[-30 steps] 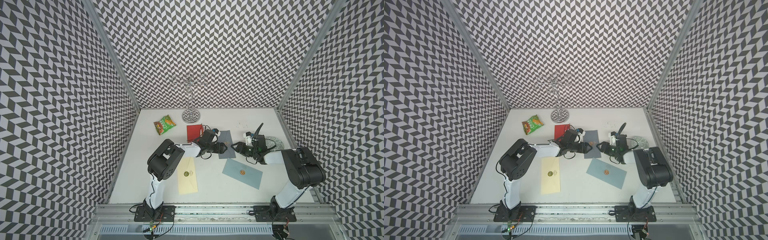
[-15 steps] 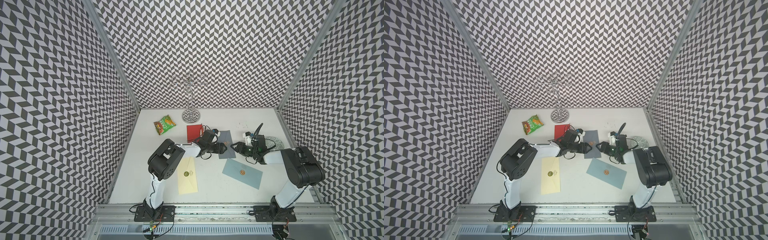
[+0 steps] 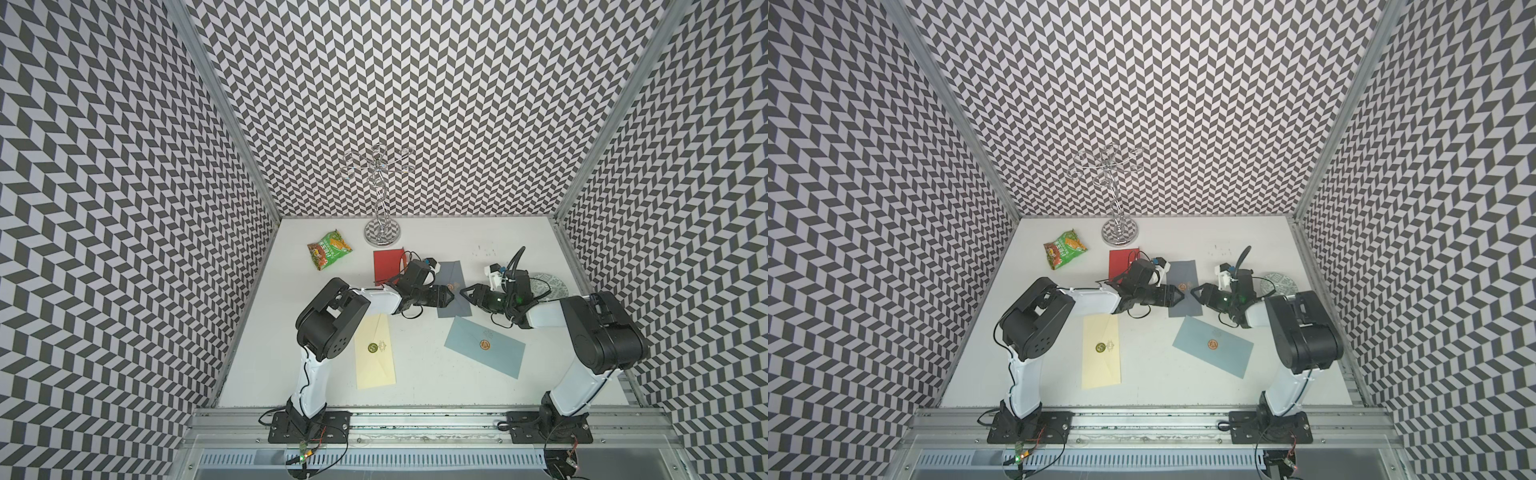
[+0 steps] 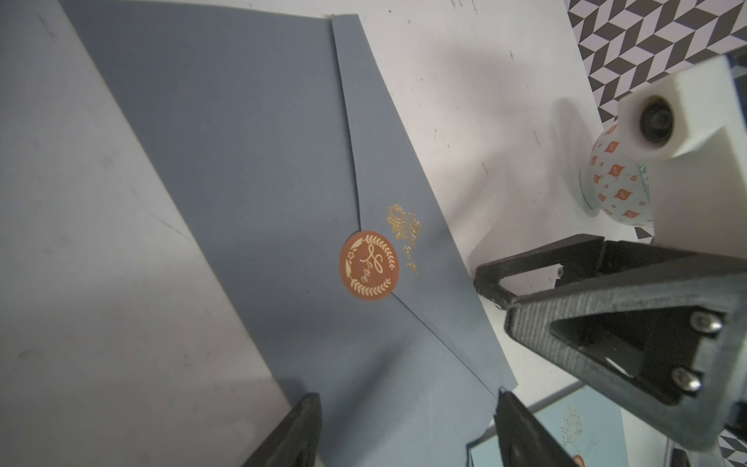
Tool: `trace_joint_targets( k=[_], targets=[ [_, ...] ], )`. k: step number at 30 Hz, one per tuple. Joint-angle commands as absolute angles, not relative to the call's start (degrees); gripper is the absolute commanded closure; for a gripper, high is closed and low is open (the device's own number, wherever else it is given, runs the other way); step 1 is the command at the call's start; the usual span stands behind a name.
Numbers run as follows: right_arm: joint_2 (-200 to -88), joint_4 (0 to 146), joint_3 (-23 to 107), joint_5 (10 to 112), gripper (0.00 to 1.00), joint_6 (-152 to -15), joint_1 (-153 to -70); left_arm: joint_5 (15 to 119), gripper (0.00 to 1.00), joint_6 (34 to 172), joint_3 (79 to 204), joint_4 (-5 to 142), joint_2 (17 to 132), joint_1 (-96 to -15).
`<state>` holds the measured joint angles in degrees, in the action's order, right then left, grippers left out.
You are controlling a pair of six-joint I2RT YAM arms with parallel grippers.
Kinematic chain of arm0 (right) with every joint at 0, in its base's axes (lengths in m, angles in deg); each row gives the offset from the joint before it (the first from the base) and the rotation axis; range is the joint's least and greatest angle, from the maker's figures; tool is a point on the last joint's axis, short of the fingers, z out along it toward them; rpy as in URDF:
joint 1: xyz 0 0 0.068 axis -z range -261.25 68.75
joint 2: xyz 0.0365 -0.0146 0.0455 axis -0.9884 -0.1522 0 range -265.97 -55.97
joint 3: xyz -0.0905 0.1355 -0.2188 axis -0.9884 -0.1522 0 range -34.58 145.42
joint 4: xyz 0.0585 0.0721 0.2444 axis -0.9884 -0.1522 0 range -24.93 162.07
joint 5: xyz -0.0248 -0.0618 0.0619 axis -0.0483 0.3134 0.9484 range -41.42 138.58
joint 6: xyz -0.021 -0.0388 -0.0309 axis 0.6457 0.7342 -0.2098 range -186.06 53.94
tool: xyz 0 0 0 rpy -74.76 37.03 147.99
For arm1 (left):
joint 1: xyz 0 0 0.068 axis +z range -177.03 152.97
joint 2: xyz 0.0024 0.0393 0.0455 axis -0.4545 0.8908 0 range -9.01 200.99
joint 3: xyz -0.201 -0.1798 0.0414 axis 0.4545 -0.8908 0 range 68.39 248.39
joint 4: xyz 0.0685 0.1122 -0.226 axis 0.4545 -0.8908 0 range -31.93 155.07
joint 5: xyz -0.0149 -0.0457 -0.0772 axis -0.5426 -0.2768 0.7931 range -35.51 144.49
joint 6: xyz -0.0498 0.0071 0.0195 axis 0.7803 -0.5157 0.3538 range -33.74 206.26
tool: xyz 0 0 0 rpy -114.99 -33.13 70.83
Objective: Open the envelope
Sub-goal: Pick up the envelope from the center of the board.
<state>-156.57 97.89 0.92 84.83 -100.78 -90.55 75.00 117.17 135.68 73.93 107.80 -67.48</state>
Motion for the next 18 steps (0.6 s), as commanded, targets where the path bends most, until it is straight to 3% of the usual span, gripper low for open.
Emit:
trace_joint_targets(
  k=[1, 18],
  targets=[
    [-158.45, 97.00, -0.04, 86.20, 0.45, -101.91, -90.92, 76.01, 0.30, 117.55, 134.41, 74.62, 109.81, -67.28],
    [-157.21, 95.21, -0.24, 82.92, 0.45, -101.87, -90.94, 76.03, 0.31, 115.75, 136.17, 73.43, 106.53, -67.28]
  ],
)
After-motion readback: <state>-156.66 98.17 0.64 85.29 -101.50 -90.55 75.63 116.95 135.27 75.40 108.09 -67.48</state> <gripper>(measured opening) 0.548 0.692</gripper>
